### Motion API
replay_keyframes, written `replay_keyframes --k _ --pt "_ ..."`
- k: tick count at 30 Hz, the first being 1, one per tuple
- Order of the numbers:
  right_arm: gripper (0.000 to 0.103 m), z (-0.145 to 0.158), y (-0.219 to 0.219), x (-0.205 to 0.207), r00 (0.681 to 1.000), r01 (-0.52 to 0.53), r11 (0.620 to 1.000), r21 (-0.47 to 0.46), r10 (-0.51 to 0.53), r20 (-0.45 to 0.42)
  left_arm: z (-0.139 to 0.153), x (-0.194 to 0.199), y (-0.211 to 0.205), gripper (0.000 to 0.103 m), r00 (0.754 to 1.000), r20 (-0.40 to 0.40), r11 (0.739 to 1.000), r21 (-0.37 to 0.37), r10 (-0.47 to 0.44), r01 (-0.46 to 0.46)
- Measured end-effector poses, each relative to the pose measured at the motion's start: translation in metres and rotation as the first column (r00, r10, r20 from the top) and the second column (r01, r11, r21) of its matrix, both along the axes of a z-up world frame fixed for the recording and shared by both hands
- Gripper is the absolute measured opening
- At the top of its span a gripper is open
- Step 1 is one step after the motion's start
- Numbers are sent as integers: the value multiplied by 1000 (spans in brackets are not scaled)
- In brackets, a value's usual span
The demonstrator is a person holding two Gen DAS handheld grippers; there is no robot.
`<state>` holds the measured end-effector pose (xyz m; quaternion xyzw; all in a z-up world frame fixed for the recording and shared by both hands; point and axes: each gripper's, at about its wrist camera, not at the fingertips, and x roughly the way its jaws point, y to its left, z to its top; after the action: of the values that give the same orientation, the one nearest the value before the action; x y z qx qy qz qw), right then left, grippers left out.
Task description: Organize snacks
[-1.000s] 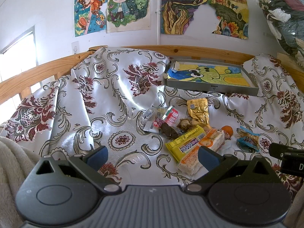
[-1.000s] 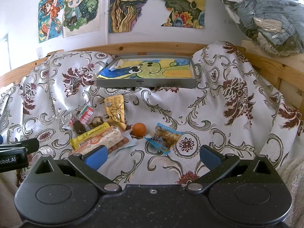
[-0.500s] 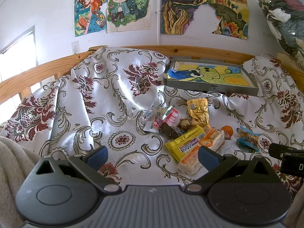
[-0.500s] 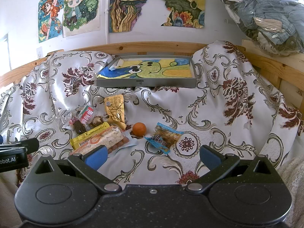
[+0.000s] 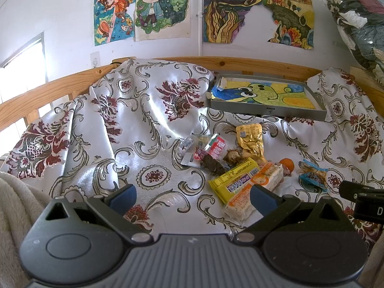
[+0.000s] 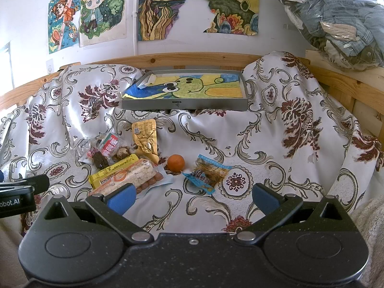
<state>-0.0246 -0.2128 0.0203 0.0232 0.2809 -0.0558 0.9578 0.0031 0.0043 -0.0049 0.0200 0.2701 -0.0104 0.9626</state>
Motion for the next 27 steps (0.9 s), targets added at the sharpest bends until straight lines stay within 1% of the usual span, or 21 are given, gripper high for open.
replay_keyframes --k 3,5,9,16,23,27 --pt "102 3 0 1 1000 -3 1000 3 3 -7 -6 -1 -3 103 1000 -7 1000 1 -3 3" --pt "102 -4 -1 0 1000 -6 1000 6 6 -15 -7 -1 -3 103 1000 -8 1000 0 -7 7" --pt "102 -1 -3 2 1000 -5 1000 13 5 -29 -5 0 -4 103 1000 -22 1000 1 -10 10" --pt "102 4 -7 8 997 -48 998 48 50 -54 -1 12 -2 103 996 -81 1000 -12 -21 20" --pt "102 14 -8 19 992 -107 994 18 108 -60 1 29 -1 103 987 -152 999 -19 -53 51" --pt "102 17 -12 33 986 -137 990 -8 136 -92 1 39 -5 103 979 -188 997 -13 -83 82"
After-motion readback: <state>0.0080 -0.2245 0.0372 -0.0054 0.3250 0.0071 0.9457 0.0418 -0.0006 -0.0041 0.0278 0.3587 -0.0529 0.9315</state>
